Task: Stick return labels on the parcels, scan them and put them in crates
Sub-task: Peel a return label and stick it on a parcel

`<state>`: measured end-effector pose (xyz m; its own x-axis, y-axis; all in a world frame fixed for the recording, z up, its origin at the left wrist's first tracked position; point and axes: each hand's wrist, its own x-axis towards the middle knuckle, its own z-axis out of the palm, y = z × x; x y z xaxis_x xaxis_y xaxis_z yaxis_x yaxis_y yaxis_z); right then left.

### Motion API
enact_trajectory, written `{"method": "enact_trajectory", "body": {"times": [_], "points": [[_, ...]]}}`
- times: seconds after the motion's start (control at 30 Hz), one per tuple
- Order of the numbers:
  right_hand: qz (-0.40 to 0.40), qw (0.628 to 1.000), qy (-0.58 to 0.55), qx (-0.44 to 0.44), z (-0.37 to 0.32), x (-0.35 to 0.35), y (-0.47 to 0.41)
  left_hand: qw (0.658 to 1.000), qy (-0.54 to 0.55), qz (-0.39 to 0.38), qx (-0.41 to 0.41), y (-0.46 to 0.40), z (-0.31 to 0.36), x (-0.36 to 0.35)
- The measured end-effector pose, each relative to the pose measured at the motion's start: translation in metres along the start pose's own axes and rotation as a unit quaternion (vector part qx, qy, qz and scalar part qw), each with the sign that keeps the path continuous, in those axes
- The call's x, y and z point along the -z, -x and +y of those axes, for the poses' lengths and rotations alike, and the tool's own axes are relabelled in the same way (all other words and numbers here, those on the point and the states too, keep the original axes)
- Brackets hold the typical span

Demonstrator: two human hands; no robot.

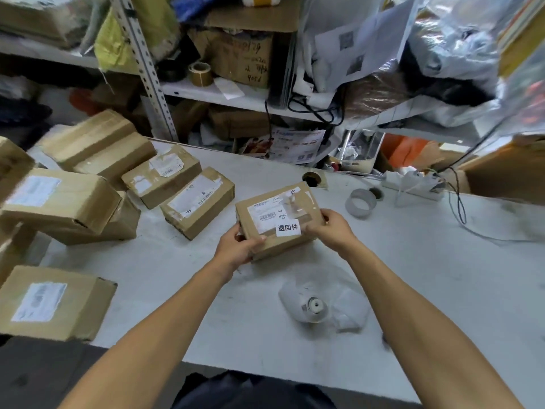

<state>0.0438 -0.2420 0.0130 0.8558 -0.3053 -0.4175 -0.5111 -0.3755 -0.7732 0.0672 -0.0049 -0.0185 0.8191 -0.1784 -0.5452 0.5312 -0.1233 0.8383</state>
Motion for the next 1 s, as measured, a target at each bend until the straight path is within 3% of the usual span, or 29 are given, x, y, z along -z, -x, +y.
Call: {"method": "enact_trajectory", "body": {"times": [0.27, 0.47, 0.73, 1.0], "points": [[0.210, 0.972, -0.102, -0.005, 0.025, 0.065, 0.101, 0.982, -0.053, -0.125, -0.131, 0.027, 0.037, -0.069], [0.342, 0.927, -0.139, -0.066, 0.095, 0.119, 0.205, 0.945, -0.118, -0.265, -0.152, 0.080, 0.026, -0.164], [0.473, 0.840, -0.215, -0.156, 0.236, 0.157, 0.372, 0.862, -0.219, -0.434, -0.144, 0.195, -0.050, -0.315], [0.543, 0.741, -0.280, -0.278, 0.397, 0.145, 0.539, 0.765, -0.316, -0.554, -0.090, 0.329, -0.188, -0.444]]}}
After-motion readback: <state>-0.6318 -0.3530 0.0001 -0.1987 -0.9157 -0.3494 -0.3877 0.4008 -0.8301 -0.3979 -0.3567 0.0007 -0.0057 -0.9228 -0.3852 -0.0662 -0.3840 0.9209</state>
